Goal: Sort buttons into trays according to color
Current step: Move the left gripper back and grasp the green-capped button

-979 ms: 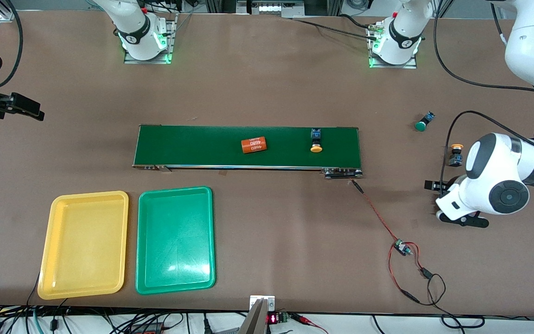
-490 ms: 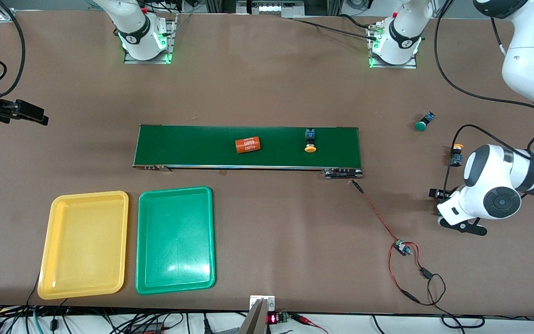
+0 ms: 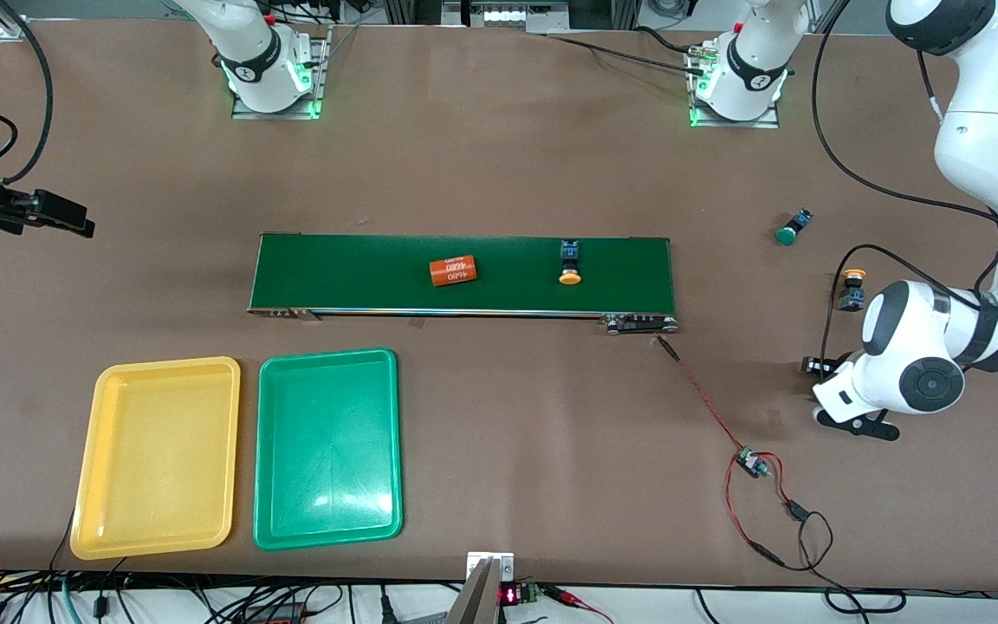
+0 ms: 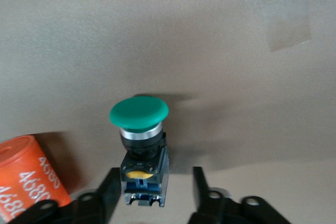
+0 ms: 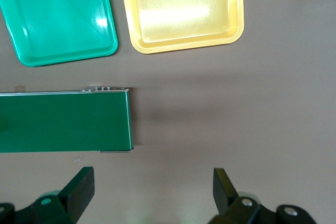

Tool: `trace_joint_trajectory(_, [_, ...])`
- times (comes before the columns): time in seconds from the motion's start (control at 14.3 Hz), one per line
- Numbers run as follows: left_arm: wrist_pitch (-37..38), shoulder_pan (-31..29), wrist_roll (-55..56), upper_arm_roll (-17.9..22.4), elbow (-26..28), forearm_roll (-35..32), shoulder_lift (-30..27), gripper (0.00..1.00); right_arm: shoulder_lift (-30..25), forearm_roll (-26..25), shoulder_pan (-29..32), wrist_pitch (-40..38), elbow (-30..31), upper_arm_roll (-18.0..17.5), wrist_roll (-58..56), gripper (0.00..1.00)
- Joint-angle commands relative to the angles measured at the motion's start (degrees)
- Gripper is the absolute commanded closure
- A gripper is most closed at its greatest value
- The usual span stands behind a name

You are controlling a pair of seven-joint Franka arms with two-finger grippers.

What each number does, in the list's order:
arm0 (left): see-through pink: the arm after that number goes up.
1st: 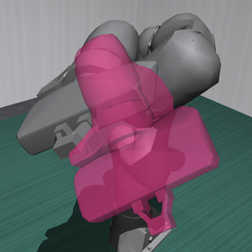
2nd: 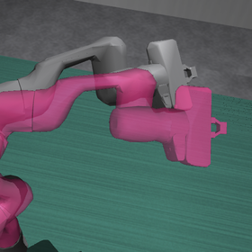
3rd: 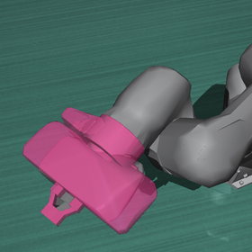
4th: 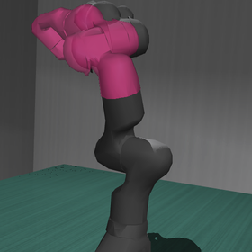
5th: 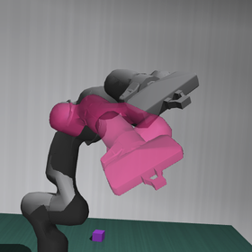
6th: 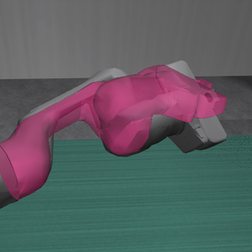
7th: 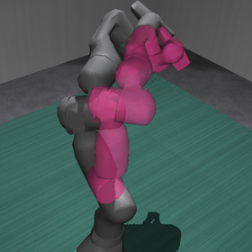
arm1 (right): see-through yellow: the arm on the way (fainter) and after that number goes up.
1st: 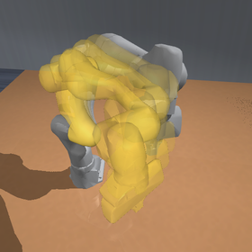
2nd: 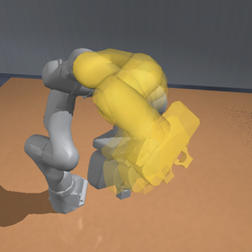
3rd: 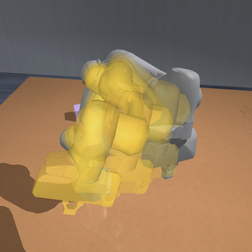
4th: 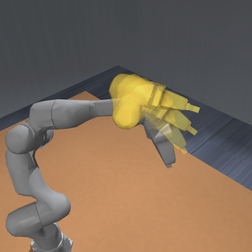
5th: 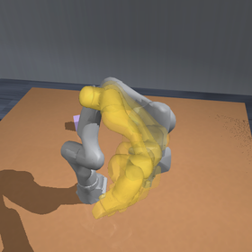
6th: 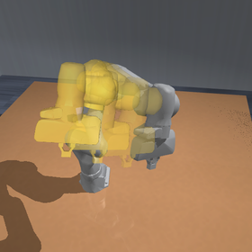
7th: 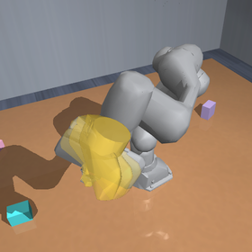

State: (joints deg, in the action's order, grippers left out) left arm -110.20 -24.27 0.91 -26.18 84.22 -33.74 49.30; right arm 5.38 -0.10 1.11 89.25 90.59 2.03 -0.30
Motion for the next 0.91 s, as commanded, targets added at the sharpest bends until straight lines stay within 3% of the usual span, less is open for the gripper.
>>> trace_joint_trajectory(0.0, [-0.36, -0.16, -0.83, -0.10, 0.41, -1.33, 0.01, 0.68, -0.54, 1.06, -0.14, -0.48, -0.15, -0.36, 2.66, 0.00])
trace_joint_trajectory(0.14, [0.25, -0.07, -0.83, -0.18, 0.41, -1.33, -0.34, 0.77, -0.45, 1.06, -1.19, -0.40, -0.15, -0.54, 2.67, 0.00])
trace_joint_trajectory(0.42, [2.17, 0.36, -0.56, -1.06, -0.20, -0.81, -2.18, 0.77, -0.02, 1.24, -2.69, -0.57, 0.02, -0.63, 2.76, 0.00])
trace_joint_trajectory(0.7, [10.78, -0.25, 1.27, -10.00, -0.64, 0.77, -4.47, 0.77, 0.42, 1.59, -4.18, -1.09, 0.20, -0.63, 2.58, 0.00])
trace_joint_trajectory(0.84, [14.04, -0.25, 7.14, -13.53, -0.73, 4.71, -4.65, 0.77, 0.51, 1.59, -5.94, -1.27, 0.37, -0.63, 3.11, 0.00])
